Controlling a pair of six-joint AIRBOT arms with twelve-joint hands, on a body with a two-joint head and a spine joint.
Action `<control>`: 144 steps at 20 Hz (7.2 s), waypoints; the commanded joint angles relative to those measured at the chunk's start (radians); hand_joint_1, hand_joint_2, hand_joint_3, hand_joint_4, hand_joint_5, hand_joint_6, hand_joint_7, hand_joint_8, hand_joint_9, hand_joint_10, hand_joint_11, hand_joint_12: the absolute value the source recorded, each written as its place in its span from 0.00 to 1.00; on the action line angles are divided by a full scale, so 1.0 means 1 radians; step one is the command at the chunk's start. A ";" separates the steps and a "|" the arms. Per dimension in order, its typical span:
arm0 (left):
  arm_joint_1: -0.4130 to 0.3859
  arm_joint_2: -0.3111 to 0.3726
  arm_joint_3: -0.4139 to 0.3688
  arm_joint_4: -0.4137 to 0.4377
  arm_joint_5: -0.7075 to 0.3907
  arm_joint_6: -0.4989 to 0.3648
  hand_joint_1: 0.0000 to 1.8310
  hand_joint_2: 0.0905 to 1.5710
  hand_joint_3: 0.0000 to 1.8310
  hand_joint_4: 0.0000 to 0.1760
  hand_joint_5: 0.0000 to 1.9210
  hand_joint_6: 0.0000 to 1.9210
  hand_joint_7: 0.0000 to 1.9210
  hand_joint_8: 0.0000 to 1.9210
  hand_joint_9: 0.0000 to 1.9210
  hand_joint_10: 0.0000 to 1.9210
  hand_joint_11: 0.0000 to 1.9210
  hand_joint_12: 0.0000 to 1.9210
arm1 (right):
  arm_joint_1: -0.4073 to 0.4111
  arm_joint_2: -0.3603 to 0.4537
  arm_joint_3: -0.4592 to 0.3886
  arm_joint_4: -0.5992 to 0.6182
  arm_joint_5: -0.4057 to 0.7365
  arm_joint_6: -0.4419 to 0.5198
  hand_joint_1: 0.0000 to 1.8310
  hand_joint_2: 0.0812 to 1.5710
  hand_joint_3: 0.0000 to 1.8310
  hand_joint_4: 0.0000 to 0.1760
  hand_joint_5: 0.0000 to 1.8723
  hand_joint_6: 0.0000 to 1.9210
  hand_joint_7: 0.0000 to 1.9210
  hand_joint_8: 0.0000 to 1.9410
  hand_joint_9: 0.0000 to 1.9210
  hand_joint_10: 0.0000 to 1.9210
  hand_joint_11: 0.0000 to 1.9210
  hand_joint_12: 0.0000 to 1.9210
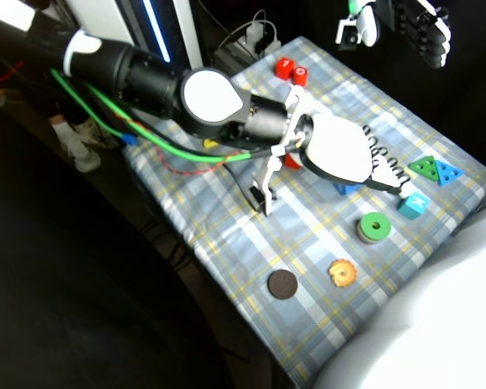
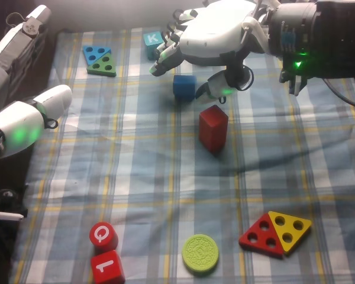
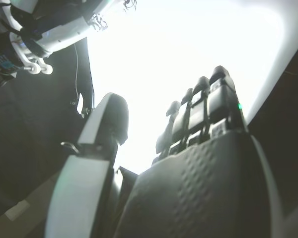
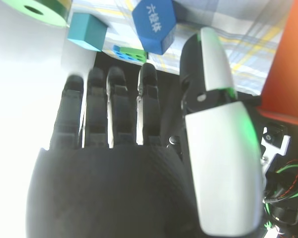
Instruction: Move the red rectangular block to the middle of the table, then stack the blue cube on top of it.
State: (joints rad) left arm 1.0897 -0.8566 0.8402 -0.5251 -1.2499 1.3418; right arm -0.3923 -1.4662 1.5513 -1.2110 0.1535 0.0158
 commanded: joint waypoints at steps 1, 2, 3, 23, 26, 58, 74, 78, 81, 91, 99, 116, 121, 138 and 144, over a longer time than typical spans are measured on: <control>-0.004 0.002 0.002 0.023 -0.129 -0.007 0.50 0.90 0.00 0.20 0.00 0.00 0.00 0.00 0.00 0.00 0.00 0.00 | 0.006 -0.001 -0.002 0.017 0.039 0.002 0.58 0.69 0.00 0.47 0.25 0.01 0.18 0.00 0.15 0.01 0.00 0.40; -0.004 0.002 0.002 0.023 -0.129 -0.007 0.50 0.90 0.00 0.18 0.00 0.00 0.00 0.00 0.00 0.00 0.00 0.00 | 0.004 -0.001 -0.002 0.017 0.038 0.002 0.59 0.69 0.00 0.44 0.25 0.01 0.18 0.00 0.15 0.01 0.00 0.43; -0.004 0.002 0.002 0.023 -0.130 -0.007 0.49 0.90 0.00 0.22 0.00 0.00 0.00 0.00 0.00 0.00 0.00 0.00 | 0.000 -0.001 -0.002 0.017 0.038 0.002 0.59 0.70 0.00 0.39 0.26 0.01 0.19 0.01 0.15 0.01 0.00 0.43; -0.003 -0.001 0.003 0.021 -0.132 -0.008 0.50 0.91 0.00 0.28 0.00 0.00 0.00 0.00 0.00 0.00 0.00 0.00 | -0.018 0.018 -0.005 0.030 0.040 0.002 0.62 0.81 0.00 0.00 0.42 0.68 0.28 0.84 0.08 0.68 0.00 0.93; -0.003 0.000 0.002 0.021 -0.130 -0.008 0.51 0.91 0.00 0.23 0.00 0.00 0.00 0.00 0.00 0.00 0.00 0.00 | 0.005 0.061 -0.040 0.038 0.071 0.002 0.62 0.83 0.00 0.00 0.40 0.68 0.26 0.90 0.15 0.82 0.07 1.00; 0.000 -0.004 0.004 0.015 -0.124 -0.014 0.47 0.92 0.00 0.42 0.00 0.00 0.00 0.00 0.00 0.00 0.00 0.00 | -0.015 0.157 -0.067 0.140 -0.024 -0.147 0.49 0.70 0.00 0.45 0.09 0.01 0.07 0.00 0.04 0.10 0.00 0.33; -0.001 -0.004 0.004 0.016 -0.129 -0.017 0.44 0.92 0.00 0.54 0.00 0.00 0.00 0.00 0.00 0.00 0.00 0.00 | -0.037 0.096 -0.043 0.130 -0.025 -0.147 0.56 0.67 0.00 0.45 0.18 0.01 0.15 0.00 0.11 0.01 0.00 0.38; -0.001 -0.004 0.004 0.016 -0.131 -0.019 0.46 0.92 0.00 0.33 0.00 0.00 0.00 0.00 0.00 0.00 0.00 0.00 | -0.049 0.095 -0.038 0.141 -0.030 -0.147 0.57 0.68 0.00 0.34 0.21 0.01 0.17 0.00 0.13 0.01 0.00 0.36; -0.001 -0.004 0.005 0.016 -0.131 -0.019 0.48 0.92 0.00 0.28 0.00 0.00 0.00 0.00 0.00 0.00 0.00 0.00 | -0.057 0.093 -0.032 0.151 -0.030 -0.147 0.56 0.69 0.00 0.10 0.27 0.02 0.23 0.02 0.17 0.02 0.00 0.49; 0.000 -0.005 0.004 0.015 -0.133 -0.020 0.44 0.92 0.00 0.40 0.00 0.00 0.00 0.00 0.00 0.00 0.00 0.00 | -0.046 0.096 -0.046 0.227 0.090 -0.097 0.64 0.81 0.00 0.00 0.42 0.61 0.29 0.91 0.16 0.95 0.13 1.00; 0.000 -0.006 0.005 0.013 -0.124 -0.020 0.50 0.92 0.00 0.36 0.00 0.00 0.00 0.00 0.00 0.00 0.00 0.00 | 0.008 0.190 -0.138 0.227 0.182 -0.096 0.63 0.76 0.00 0.16 0.41 0.69 0.42 0.67 0.31 0.67 0.09 0.93; 0.003 -0.012 0.007 0.011 -0.124 -0.022 0.47 0.92 0.00 0.46 0.00 0.00 0.00 0.00 0.00 0.00 0.00 0.00 | -0.022 0.202 -0.178 0.059 0.100 -0.097 0.60 0.61 0.00 0.61 0.13 0.00 0.10 0.01 0.09 0.00 0.00 0.15; 0.003 -0.012 0.007 0.011 -0.124 -0.022 0.45 0.92 0.00 0.49 0.00 0.00 0.00 0.00 0.00 0.00 0.00 0.00 | -0.049 0.199 -0.174 0.051 0.083 -0.097 0.56 0.62 0.00 0.46 0.15 0.00 0.13 0.00 0.11 0.00 0.00 0.21; 0.003 -0.013 0.008 0.011 -0.132 -0.027 0.50 0.92 0.00 0.32 0.00 0.00 0.00 0.00 0.00 0.00 0.00 0.00 | -0.087 0.147 -0.140 0.051 0.071 -0.096 0.63 0.78 0.00 0.00 0.44 0.61 0.34 0.81 0.12 0.83 0.00 0.99; 0.004 -0.014 0.008 0.011 -0.136 -0.031 0.50 0.91 0.00 0.33 0.00 0.00 0.00 0.00 0.00 0.00 0.00 0.00 | -0.092 0.127 -0.114 0.052 0.082 -0.053 0.65 0.75 0.00 0.00 0.49 0.52 0.38 0.77 0.17 0.78 0.00 0.97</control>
State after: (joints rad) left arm 1.1000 -0.8688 0.8417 -0.5392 -1.2575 1.3190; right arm -0.4831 -1.3323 1.4342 -1.1603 0.2100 -0.0341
